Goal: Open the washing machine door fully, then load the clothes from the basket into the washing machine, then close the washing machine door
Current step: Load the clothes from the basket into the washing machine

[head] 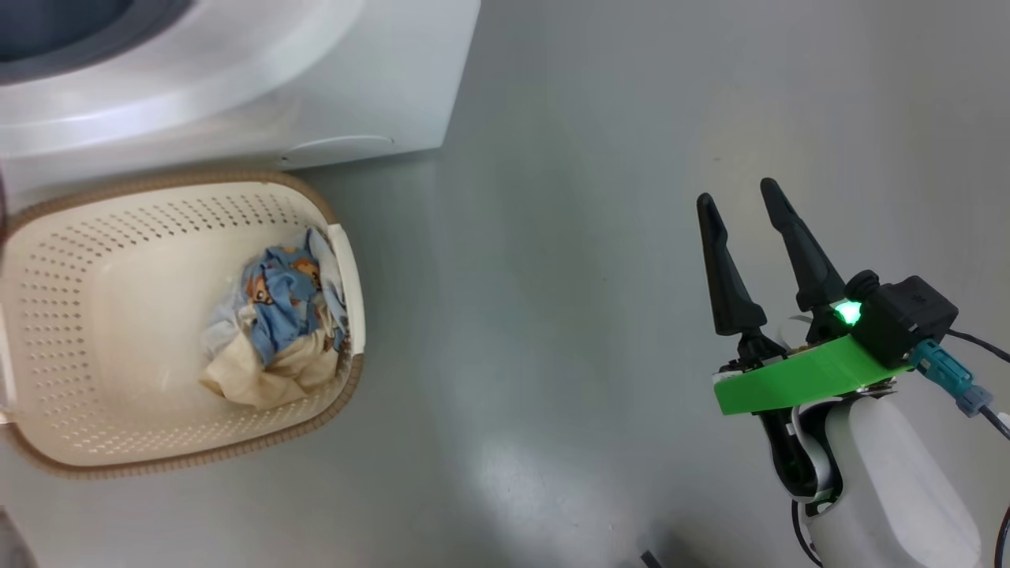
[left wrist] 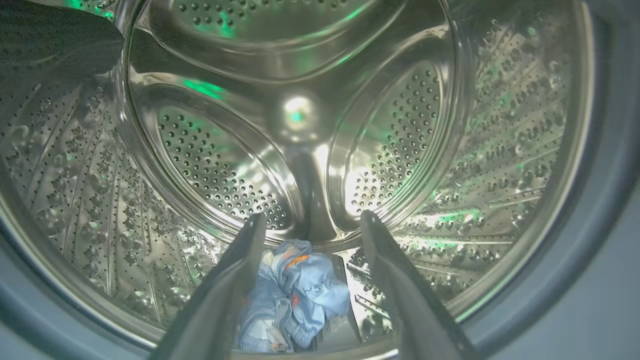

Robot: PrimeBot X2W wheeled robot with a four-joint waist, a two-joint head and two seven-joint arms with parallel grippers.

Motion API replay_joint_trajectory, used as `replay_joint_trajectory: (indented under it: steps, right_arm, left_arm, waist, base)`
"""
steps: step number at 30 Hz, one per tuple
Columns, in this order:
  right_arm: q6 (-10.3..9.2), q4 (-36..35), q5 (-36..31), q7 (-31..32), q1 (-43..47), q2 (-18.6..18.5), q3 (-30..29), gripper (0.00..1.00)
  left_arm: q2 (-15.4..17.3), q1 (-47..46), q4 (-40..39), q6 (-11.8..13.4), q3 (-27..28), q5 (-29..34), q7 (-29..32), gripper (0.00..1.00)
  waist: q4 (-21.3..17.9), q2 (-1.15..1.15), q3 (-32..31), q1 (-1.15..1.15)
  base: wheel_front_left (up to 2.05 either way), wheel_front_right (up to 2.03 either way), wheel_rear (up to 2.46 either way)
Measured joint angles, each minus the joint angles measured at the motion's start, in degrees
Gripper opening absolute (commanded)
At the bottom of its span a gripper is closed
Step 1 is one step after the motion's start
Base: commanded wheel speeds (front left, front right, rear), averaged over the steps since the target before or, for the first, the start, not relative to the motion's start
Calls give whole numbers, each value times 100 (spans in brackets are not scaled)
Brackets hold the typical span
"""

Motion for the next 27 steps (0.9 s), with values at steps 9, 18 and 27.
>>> replay_joint_trajectory:
  steps: [9,18,27]
  right_arm:
    - [0,80,-8,0,34,-170,-85,100]
    - [0,222,-7,0,354,-368,-155,100]
    - [0,328,22,0,864,-508,-203,100]
  left_arm:
    - [-321,1355,-559,-1,10,-221,0,100]
    - [-617,2704,-1006,-14,207,-237,1,100]
    - [-906,3915,-1459,-14,348,-90,1,100]
  waist:
    - [186,0,-489,-1]
    - [403,0,-1048,-1]
    - [602,0,-1736,-1]
  base:
    - [0,0,0]
    - [0,0,0]
    - [0,0,0]
